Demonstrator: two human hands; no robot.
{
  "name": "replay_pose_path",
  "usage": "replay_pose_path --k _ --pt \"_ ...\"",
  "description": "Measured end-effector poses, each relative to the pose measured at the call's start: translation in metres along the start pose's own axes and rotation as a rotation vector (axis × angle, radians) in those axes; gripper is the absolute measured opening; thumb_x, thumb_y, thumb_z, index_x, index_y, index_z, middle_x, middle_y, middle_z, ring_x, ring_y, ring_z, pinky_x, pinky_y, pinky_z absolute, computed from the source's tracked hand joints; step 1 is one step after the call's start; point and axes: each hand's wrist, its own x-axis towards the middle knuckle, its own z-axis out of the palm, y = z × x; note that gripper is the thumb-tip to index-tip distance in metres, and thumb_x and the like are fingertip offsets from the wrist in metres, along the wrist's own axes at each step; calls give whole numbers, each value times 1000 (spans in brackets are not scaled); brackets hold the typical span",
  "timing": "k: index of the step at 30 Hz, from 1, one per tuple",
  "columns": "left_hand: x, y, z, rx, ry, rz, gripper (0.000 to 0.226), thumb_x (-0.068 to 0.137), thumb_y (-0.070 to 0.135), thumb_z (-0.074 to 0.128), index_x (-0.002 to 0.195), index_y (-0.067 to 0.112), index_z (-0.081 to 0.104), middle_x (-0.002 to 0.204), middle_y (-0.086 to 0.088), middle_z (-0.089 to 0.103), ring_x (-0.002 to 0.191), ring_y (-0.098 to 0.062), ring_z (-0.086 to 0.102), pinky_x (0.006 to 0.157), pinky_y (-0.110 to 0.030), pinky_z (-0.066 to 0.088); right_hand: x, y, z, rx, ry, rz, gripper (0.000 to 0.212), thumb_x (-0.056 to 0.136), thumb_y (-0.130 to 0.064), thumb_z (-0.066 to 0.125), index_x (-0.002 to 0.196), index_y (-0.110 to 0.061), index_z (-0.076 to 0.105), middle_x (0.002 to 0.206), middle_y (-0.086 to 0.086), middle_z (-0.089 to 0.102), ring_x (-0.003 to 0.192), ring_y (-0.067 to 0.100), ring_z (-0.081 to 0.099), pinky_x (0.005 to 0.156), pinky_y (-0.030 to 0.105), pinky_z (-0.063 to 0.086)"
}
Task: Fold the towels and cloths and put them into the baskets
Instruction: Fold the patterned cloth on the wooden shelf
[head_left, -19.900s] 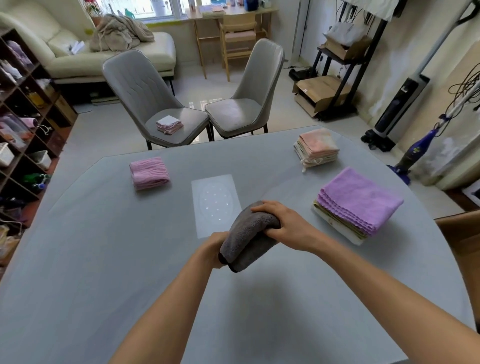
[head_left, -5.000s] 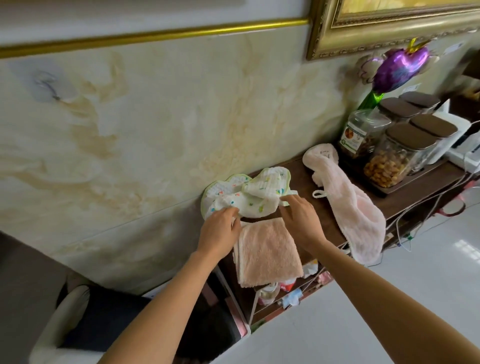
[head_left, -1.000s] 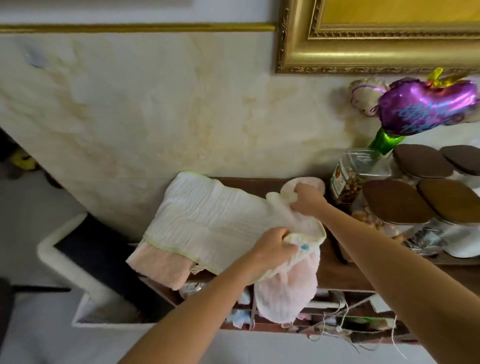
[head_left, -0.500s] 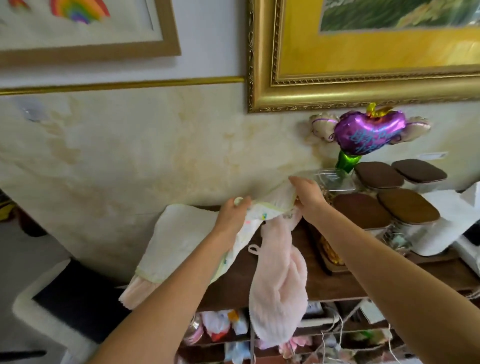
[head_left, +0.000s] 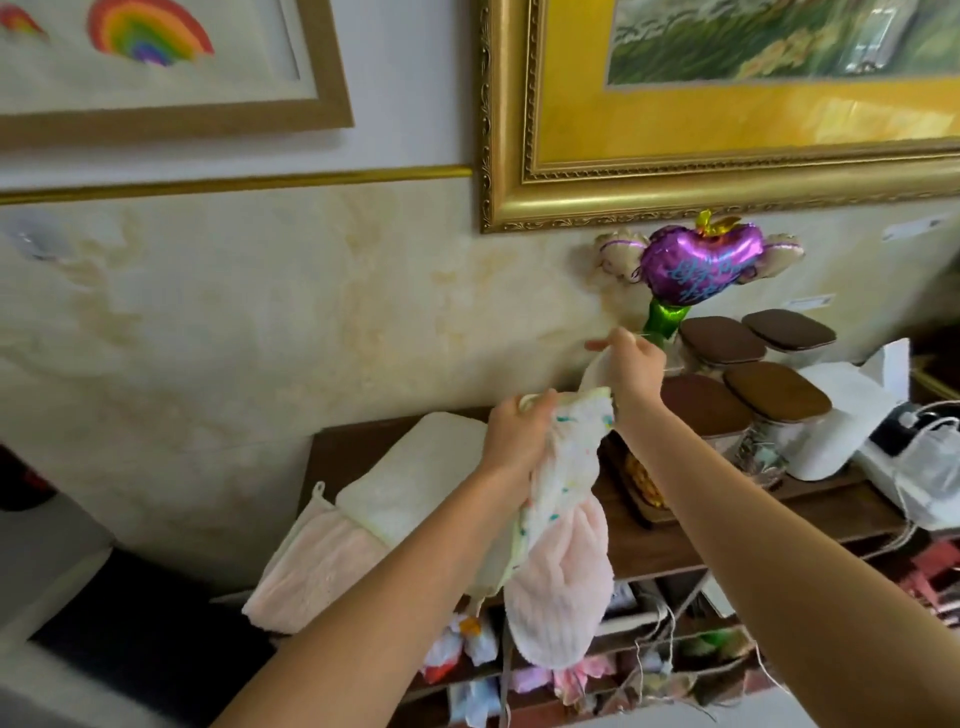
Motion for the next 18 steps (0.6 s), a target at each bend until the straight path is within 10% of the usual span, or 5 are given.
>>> replay_pose_path --k 7,12,18 --pt "15 -38 -114 465 471 59 27 92 21 61 104 -2 68 103 -19 68 100 -32 62 78 -31 41 -2 58 58 -251 -312 20 15 91 -8 43 81 -6 55 89 16 61 85 32 63 88 47 52" --pt "23 -61 -187 747 469 -38 16 90 22 63 92 9 71 91 -8 70 89 -26 65 75 -33 49 7 87 109 -853 -529 -405 35 80 9 39 111 -8 43 89 14 54 82 32 53 65 31 35" --pt "41 -77 -207 1150 426 -109 20 95 29 55 82 15 63 87 -3 65 87 -23 63 66 -30 41 15 120 158 -1581 -789 -724 26 95 -7 41 117 -10 55 118 13 60 109 32 58 85 35 45"
